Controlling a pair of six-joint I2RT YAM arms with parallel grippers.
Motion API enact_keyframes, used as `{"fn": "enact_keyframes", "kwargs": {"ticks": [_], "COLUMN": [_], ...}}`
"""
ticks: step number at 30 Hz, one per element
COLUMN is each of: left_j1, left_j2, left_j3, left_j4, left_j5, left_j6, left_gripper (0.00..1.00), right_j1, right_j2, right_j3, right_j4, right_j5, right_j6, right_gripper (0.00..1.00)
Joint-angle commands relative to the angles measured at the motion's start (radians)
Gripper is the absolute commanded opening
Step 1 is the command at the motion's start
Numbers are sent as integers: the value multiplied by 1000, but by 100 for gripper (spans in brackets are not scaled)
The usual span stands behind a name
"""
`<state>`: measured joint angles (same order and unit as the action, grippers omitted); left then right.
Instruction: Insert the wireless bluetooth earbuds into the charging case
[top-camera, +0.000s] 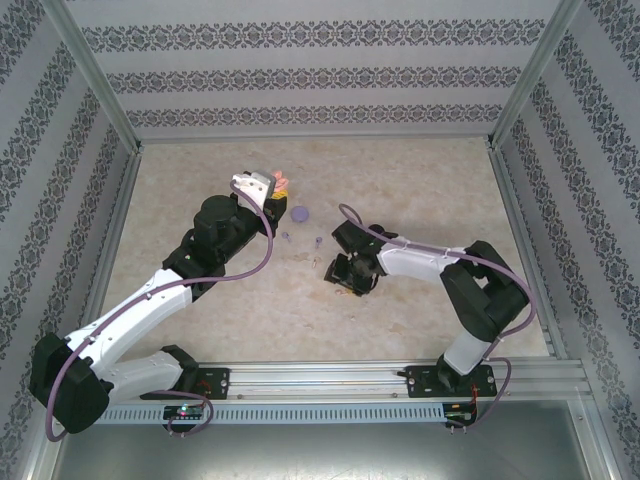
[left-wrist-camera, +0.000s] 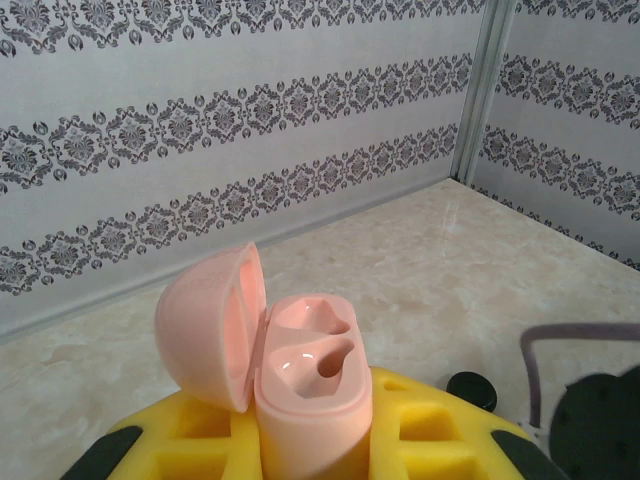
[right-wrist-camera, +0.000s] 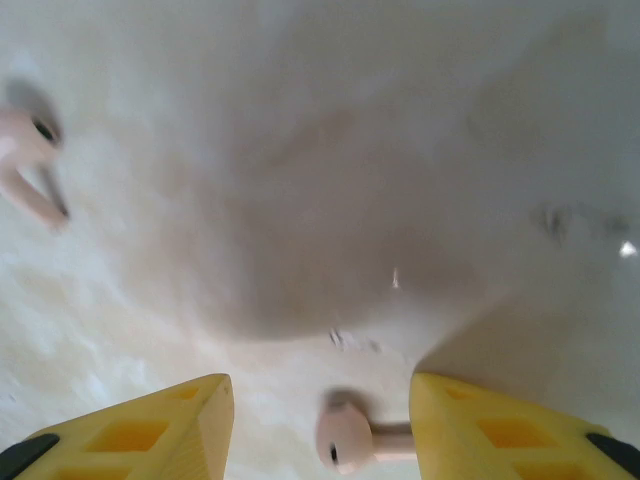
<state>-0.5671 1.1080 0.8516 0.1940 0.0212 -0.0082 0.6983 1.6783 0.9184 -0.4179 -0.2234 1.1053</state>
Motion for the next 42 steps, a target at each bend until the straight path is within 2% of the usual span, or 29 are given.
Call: {"fn": "enact_keyframes", "kwargs": {"ticks": [1, 5, 10, 17, 21, 33, 42], "left_j1": [12, 11, 12, 33, 67, 127, 142], "left_j2": [5, 5, -2, -28, -45, -59, -56], "left_j3": [23, 19, 14, 3, 3, -25, -35], "left_j4": [34, 36, 35, 19, 11, 19, 28], "left_j5": [-8, -10, -21, -34, -12, 5, 19], "left_j6": [-12, -6, 2, 8, -8, -36, -42], "left_gripper": [0, 0, 0, 0, 0, 0, 0], "right_j1": [37, 67, 67, 70, 77, 136, 147], "right_j2": [-58, -122, -203, -90, -22, 128, 179], "right_j3": [-48, -51, 3, 160, 216, 289, 290], "right_j4": [-71, -104, -247, -341, -379, -400, -400], "right_j5": [-11, 7, 184, 258, 269, 249, 246], "right_j6": [49, 53, -19, -306, -404, -426, -418], "right_gripper": [50, 51, 54, 52, 51, 47, 43]}}
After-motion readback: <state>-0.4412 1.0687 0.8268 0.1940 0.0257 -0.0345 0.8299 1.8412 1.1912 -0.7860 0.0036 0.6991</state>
